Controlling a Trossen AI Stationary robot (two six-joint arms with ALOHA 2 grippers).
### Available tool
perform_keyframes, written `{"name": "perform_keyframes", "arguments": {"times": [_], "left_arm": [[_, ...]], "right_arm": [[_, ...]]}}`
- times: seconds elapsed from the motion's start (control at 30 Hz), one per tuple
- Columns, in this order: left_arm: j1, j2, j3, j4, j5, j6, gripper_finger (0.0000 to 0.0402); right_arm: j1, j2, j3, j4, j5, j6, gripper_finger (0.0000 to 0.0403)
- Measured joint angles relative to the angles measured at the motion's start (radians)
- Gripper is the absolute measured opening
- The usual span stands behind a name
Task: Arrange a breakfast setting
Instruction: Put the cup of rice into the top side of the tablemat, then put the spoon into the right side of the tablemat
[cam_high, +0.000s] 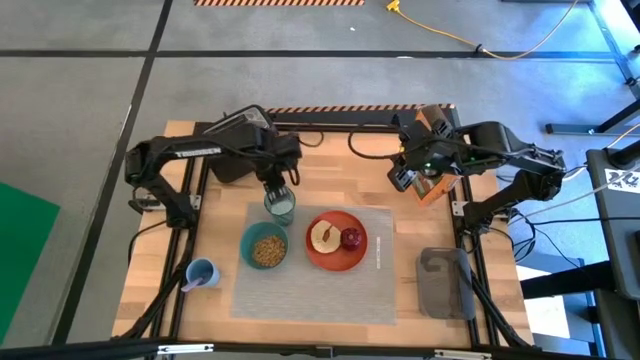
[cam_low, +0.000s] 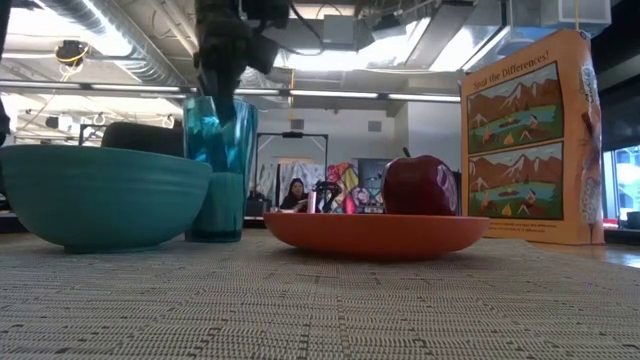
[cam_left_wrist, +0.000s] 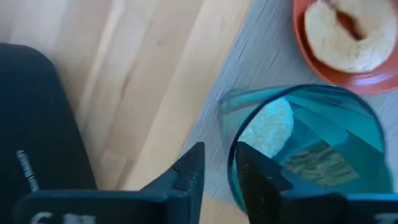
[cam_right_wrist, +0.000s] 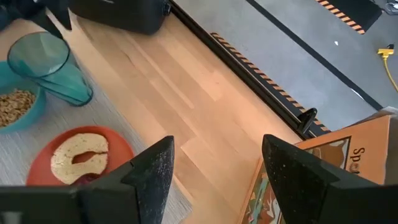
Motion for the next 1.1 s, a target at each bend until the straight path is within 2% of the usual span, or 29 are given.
{"name": "perform_keyframes", "arguments": {"times": [0.27,0.4,0.47,0.6,0.77,0.97,1.1], "left_arm": [[0.035,-0.147,0.001,-0.023,-0.003,-0.075,0.0144],[-0.005,-0.26,-0.001,-0.034,-0.018,-0.153,0.0153],[-0.063,-0.317,-0.018,-0.024,-0.003,-0.199,0.0152],[-0.22,-0.391,-0.098,-0.028,0.029,-0.362,0.0142],[-0.468,-0.437,-0.189,-0.034,0.141,-0.686,0.0133],[-0.7,-0.442,-0.193,-0.06,0.317,-1.101,0.0131],[-0.823,-0.435,-0.214,-0.072,0.334,-1.255,0.0131]], "right_arm": [[-0.001,-0.001,-0.01,0.07,0.0,-0.024,0.0232],[0.0,-0.002,-0.024,0.163,-0.013,-0.055,0.0232],[0.0,-0.007,-0.072,0.282,-0.059,-0.085,0.0232],[-0.001,-0.015,-0.204,0.549,-0.231,-0.15,0.0232],[-0.001,-0.015,-0.35,0.799,-0.373,-0.157,0.0232],[-0.038,-0.016,-0.411,0.924,-0.454,-0.153,0.0232],[-0.086,-0.01,-0.412,0.984,-0.563,-0.157,0.0232]]}}
